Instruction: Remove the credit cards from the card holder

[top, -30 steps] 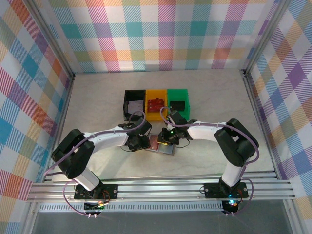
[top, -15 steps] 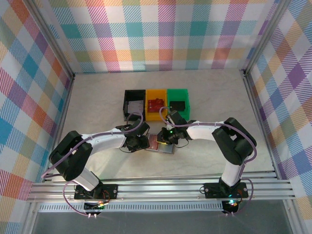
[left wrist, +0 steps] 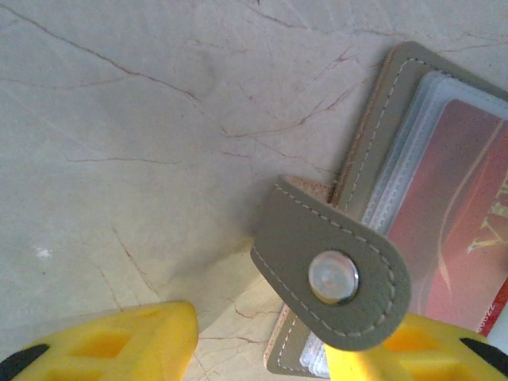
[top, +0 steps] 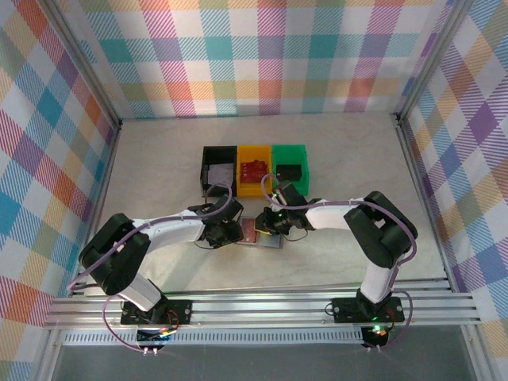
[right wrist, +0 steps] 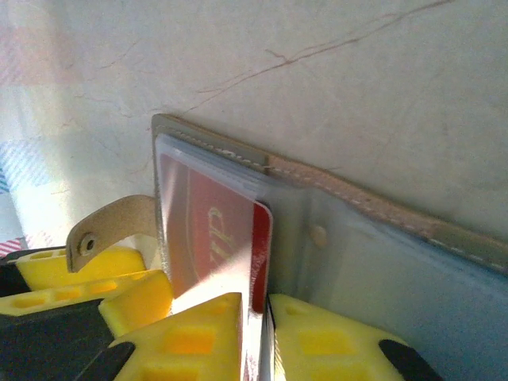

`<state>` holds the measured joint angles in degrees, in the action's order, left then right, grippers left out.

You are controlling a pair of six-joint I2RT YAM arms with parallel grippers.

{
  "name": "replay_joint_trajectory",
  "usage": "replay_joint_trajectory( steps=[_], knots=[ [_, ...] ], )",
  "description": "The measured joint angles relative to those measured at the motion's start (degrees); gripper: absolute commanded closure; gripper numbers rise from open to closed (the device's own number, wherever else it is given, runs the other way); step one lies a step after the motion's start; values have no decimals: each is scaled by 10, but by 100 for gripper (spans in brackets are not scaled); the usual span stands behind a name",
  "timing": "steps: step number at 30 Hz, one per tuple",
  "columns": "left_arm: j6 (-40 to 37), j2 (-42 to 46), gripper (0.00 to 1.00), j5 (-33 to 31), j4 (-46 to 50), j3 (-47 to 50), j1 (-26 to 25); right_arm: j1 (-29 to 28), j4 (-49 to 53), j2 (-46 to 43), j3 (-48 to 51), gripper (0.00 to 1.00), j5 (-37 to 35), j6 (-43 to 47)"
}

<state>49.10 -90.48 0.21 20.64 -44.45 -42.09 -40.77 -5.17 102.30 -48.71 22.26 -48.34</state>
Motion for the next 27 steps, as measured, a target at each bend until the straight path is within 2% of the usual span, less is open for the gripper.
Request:
replay_joint_trajectory(
  steps=[14, 27],
  knots=[
    [8, -3, 51, -11, 0, 0, -5, 2, -34, 0, 10, 90, 17, -5],
    [10, -4, 51, -12, 0, -1, -6, 3, -34, -10, 14, 90, 16, -5]
  ],
)
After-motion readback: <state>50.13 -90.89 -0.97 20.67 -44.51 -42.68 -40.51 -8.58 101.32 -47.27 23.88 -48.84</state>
